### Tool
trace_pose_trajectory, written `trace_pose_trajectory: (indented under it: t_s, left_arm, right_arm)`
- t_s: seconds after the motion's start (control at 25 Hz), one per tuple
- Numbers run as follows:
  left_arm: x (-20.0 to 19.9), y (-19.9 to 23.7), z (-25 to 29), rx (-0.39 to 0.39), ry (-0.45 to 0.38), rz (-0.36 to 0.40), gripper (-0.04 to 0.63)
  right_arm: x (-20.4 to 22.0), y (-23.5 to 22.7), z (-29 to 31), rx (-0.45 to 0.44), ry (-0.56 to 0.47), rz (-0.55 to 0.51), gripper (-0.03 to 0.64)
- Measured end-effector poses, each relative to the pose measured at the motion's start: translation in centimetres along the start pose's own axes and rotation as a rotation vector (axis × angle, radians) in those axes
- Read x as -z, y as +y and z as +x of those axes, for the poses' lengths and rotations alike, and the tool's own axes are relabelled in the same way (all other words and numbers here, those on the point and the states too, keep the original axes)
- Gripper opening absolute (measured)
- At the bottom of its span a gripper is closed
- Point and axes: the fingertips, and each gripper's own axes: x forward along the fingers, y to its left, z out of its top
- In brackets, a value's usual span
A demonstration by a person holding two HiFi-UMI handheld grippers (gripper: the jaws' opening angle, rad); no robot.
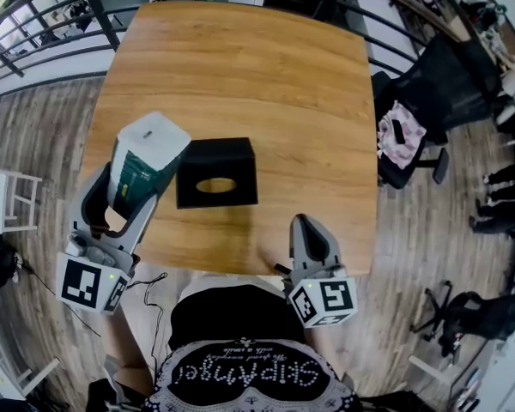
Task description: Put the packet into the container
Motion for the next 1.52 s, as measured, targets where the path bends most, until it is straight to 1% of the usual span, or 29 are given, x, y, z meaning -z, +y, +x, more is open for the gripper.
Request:
trace_pose_trajectory:
  t_s: [0.16, 0.32, 0.6, 0.76, 1.04, 1.28, 1.52]
  left_arm:
    - [0.6, -1.0, 2.0, 0.092, 0.036, 0.028, 0.345]
    - [2.0, -2.1, 3.7, 0.174, 0.063, 0.038, 0.345]
    - [3.2, -3.5, 6.5, 0.264, 0.087, 0.038, 0.345]
    - [4.0, -4.0, 7.7, 0.293, 0.096, 0.029, 0.345]
    - [6.5, -4.8, 9.2, 0.327, 0.137, 0.016, 0.345]
    - [9.0, -5.2, 10.2, 0.345, 0.179, -0.011, 0.345]
    - [10.9, -5.5, 10.9, 0.365, 0.192, -0.039, 0.345]
  right_arm:
    - [-0.1, -0.5, -0.4, 0.026, -0.002, 0.014, 0.038]
    - [0.8, -0.8, -0.7, 0.052, 0.007, 0.028, 0.038]
    - [0.8, -1.9, -0.7, 0.089, 0.004, 0.046, 0.038]
    - [0.7, -2.4, -0.7, 0.107, 0.007, 0.05, 0.037]
    - [0.8, -3.2, -0.6, 0.137, 0.017, 0.053, 0.037]
    - [1.3, -3.7, -0.2, 0.148, 0.038, 0.059, 0.038]
    - [1.8, -3.9, 0.3, 0.146, 0.052, 0.059, 0.038]
